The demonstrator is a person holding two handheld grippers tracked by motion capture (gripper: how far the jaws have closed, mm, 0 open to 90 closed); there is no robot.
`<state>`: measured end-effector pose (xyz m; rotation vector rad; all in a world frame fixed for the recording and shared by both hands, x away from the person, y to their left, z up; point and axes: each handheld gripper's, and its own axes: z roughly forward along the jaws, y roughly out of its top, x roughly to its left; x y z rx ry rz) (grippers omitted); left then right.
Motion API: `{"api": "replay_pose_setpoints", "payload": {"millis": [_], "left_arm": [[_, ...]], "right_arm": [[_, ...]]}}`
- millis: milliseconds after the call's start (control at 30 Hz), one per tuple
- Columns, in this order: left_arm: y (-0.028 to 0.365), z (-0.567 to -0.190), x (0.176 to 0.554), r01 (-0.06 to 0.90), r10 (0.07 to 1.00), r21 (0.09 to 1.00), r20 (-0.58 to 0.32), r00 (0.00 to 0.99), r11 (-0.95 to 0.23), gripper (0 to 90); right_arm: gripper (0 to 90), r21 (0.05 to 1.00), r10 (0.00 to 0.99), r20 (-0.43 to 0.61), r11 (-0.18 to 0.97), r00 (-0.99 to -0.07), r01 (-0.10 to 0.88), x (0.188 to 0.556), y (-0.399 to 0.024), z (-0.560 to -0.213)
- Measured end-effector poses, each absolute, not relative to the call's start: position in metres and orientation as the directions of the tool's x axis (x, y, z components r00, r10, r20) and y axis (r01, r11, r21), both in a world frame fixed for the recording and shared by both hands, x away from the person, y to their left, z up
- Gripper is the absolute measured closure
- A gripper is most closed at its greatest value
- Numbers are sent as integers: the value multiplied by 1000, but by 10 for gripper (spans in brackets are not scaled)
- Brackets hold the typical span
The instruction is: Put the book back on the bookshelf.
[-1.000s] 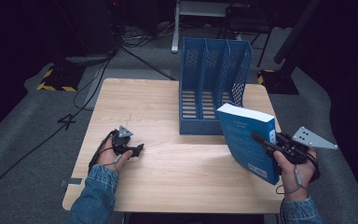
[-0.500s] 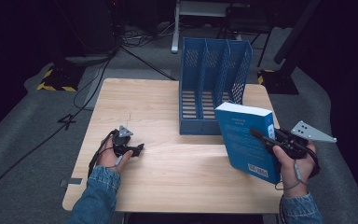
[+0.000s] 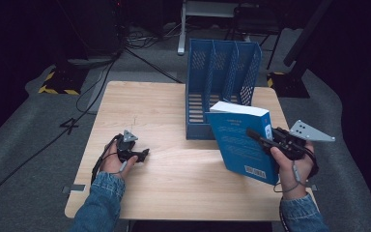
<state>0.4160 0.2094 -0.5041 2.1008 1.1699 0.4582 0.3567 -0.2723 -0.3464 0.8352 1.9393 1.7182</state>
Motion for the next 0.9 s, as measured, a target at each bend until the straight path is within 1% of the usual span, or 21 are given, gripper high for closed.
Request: {"api": "replay_pose_setpoints", "payload": {"millis": [233, 333, 500, 667, 800, 900], "left_arm": [[209, -504, 417, 606, 844, 706, -23, 535, -366, 254], [209, -504, 417, 607, 845, 706, -23, 535, -365, 254], [209, -504, 417, 607, 845, 706, -22, 535, -366, 254], [209, -504, 417, 606, 845, 706, -21, 535, -367, 254], [209, -504, 417, 606, 845, 706, -21, 535, -367, 254], [209, -504, 417, 607, 845, 706, -21, 535, -366, 254]], "right_arm": [[621, 991, 644, 93, 12, -759, 132, 363, -253, -361], [621, 992, 635, 84, 17, -768, 124, 364, -249, -364], [621, 990, 630, 101, 10, -770, 138, 366, -250, -369], [613, 989, 642, 77, 48, -763, 140, 363, -255, -366], [600, 975, 659, 74, 109, -749, 192, 359, -263, -358], [586, 969, 686, 45, 147, -726, 199, 354, -269, -356]]}}
